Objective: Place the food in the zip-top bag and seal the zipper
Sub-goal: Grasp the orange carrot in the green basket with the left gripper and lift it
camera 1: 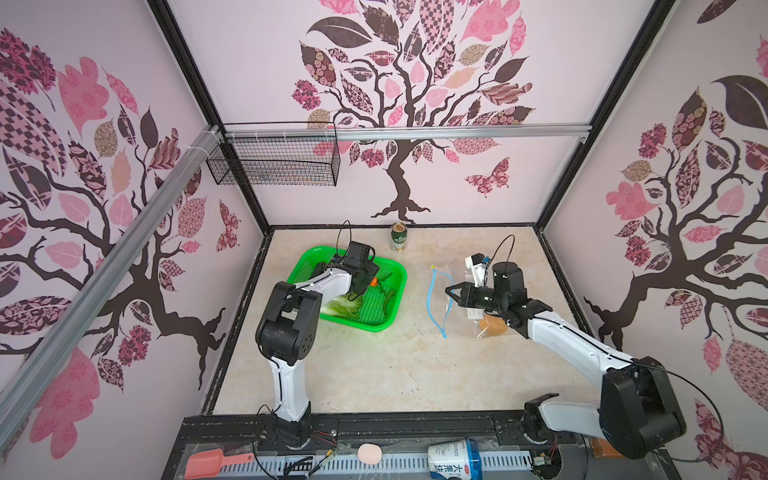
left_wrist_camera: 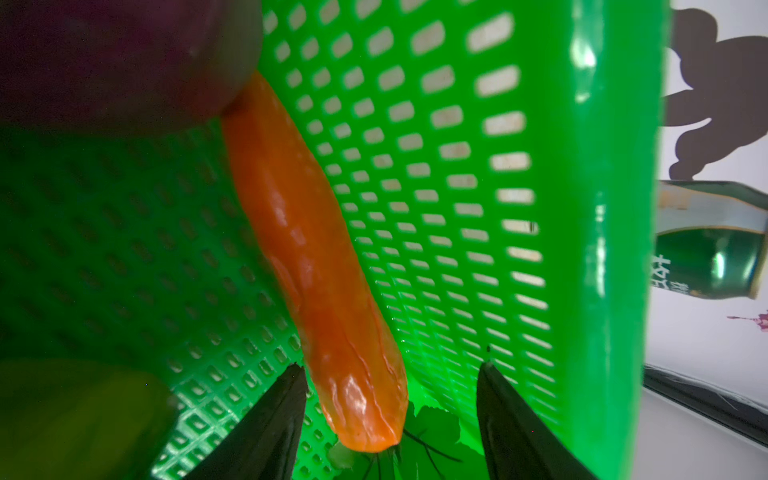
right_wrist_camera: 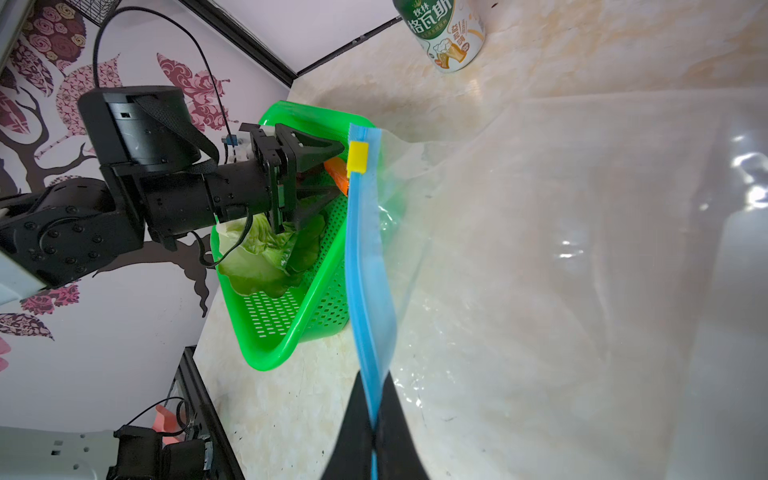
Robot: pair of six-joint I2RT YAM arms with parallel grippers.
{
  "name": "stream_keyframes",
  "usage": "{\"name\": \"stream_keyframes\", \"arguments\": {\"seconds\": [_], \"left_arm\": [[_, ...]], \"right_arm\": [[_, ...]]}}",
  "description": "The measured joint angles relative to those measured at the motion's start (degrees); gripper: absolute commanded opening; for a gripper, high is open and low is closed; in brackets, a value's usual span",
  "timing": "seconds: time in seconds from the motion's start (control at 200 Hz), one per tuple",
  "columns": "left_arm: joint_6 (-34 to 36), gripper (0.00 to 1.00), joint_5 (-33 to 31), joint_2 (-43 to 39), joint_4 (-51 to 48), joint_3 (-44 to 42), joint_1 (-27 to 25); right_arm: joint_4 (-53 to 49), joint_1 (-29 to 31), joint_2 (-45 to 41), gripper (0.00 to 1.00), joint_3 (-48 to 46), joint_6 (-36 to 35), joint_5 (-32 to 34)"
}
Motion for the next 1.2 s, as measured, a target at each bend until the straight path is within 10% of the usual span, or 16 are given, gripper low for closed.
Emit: {"name": "stream_keyframes", "arguments": {"seconds": [0.61, 1.2], "left_arm": [[-4.3, 0.31, 1.8, 3.9, 3.6, -0.1, 1.4], [5.2, 0.28, 1.8, -9.7, 4.1, -5.8, 1.4]], "right_arm": [[-0.3, 0.0, 0.0, 0.00, 0.0, -0.2, 1.1], [-0.4, 0.0, 0.0, 0.00, 0.0, -0.2, 1.2]]}}
